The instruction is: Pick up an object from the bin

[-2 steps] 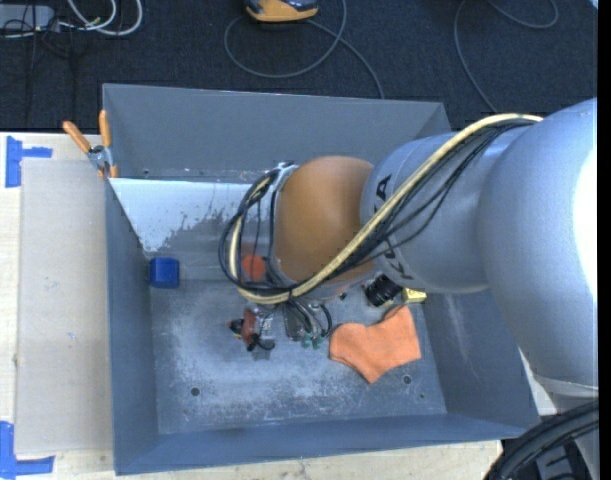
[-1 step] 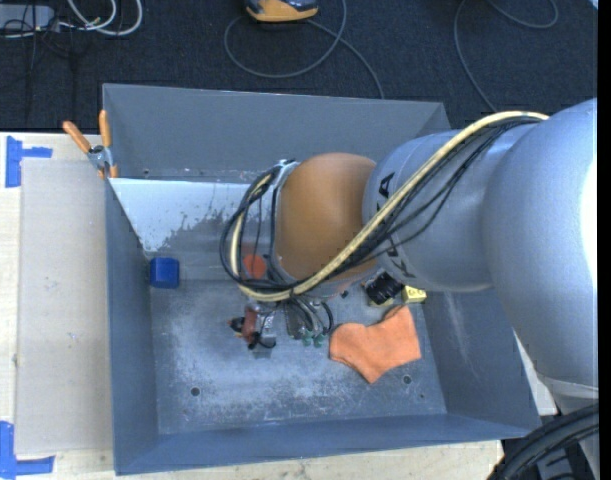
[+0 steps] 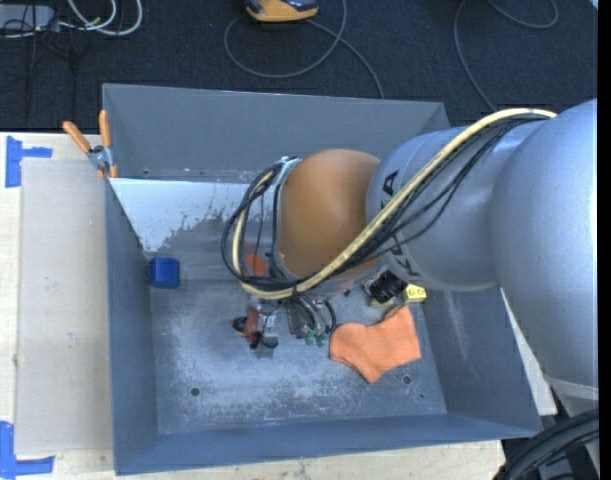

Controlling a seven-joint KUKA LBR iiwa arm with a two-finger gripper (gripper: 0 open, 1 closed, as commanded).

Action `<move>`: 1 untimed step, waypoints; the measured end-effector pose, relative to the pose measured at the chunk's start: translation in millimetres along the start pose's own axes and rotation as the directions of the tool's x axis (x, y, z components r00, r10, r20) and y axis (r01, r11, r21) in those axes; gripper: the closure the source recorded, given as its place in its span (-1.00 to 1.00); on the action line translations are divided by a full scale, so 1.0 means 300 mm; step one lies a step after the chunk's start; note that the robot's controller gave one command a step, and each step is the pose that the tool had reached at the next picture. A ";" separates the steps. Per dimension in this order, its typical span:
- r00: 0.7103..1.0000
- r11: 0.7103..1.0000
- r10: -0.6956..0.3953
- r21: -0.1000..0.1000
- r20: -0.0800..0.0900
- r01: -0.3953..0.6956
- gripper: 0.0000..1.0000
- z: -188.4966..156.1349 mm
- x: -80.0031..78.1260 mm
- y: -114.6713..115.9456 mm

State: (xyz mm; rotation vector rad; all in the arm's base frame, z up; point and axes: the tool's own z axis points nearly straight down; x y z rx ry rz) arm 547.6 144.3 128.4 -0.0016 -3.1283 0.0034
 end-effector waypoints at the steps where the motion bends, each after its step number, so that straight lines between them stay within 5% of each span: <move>1: 1.000 1.000 0.001 0.001 -0.003 -0.001 1.00 -0.062 0.003 -0.001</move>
Offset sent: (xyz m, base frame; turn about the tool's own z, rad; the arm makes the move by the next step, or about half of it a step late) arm -0.0001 0.0000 0.0042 0.0000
